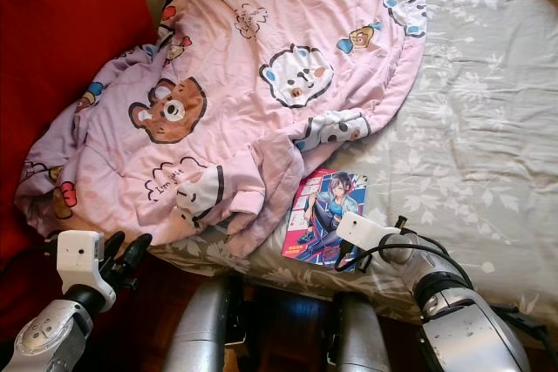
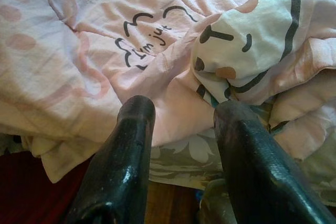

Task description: Clean up the room

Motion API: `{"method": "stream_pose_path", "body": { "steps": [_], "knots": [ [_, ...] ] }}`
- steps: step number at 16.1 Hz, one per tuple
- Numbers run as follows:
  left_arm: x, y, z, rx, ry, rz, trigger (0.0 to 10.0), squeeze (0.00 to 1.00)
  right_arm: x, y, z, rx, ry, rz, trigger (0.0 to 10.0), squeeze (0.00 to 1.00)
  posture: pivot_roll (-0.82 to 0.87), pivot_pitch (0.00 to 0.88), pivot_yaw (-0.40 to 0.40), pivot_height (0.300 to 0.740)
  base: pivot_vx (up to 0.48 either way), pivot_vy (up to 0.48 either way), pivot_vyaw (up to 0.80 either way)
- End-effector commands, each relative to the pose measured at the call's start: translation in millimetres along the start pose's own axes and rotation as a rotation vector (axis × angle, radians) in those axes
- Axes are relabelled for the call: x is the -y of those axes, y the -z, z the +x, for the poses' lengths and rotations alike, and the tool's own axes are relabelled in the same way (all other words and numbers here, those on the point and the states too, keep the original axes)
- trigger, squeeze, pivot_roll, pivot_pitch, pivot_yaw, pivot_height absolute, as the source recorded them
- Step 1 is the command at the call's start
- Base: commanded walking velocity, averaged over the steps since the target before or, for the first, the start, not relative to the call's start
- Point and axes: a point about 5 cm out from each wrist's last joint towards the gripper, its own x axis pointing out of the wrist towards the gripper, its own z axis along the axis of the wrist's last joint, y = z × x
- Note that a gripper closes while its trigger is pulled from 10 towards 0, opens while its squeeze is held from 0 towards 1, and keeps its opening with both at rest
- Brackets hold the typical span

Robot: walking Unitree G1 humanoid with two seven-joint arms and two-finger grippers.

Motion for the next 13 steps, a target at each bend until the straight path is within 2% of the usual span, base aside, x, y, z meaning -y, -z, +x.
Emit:
{"method": "stream_pose_path", "body": {
  "steps": [1,5,6,8,9,10,11,12,13],
  "knots": [
    [-3.7,9,-3.4,-0.038,-0.021,0.003,10.0,0.00,-10.4,10,1.1,-0.030,-0.029,0.012,0.0,0.00,0.16,0.333,0.096,0.637,0.000,0.000,0.00],
    [0.4,10,3.7,-0.029,-0.019,-0.011,10.0,0.00,-6.9,22,-2.3,-0.051,-0.010,0.048,0.0,0.00,0.15,0.311,0.086,0.637,0.000,0.000,0.00],
    [1.1,10,7.0,-0.022,-0.021,-0.017,10.0,0.00,-2.1,25,-4.3,-0.050,0.013,0.080,0.0,0.00,0.13,0.295,0.079,0.637,0.000,0.000,0.00],
    [2.9,9,14.6,-0.007,-0.024,-0.028,10.0,0.00,11.0,36,-11.0,-0.041,0.075,0.169,0.0,0.00,0.12,0.281,0.069,0.637,0.000,0.000,0.00],
    [5.4,9,18.2,0.000,-0.018,-0.031,10.0,0.00,20.8,43,-17.1,-0.005,0.122,0.263,0.0,0.00,0.10,0.263,0.058,0.637,0.000,0.000,0.00],
    [6.4,9,19.2,0.002,-0.013,-0.031,10.0,0.00,23.6,45,-18.8,0.015,0.134,0.308,0.0,0.00,0.10,0.263,0.058,0.637,0.000,0.000,0.00],
    [6.9,10,22.3,0.006,-0.018,-0.037,10.0,0.00,33.3,43,-25.5,0.145,0.207,0.433,0.0,0.00,0.07,0.245,0.047,0.637,0.000,0.000,0.00],
    [7.8,10,24.7,0.011,-0.019,-0.040,10.0,0.00,35.3,35,-31.5,0.301,0.247,0.528,0.0,0.00,0.07,0.239,0.044,0.637,0.000,0.000,0.00],
    [9.5,10,28.5,0.018,-0.017,-0.046,10.0,0.00,30.7,27,-38.4,0.451,0.275,0.663,0.0,0.00,0.05,0.228,0.038,0.637,0.000,0.000,0.00]
  ]
}}
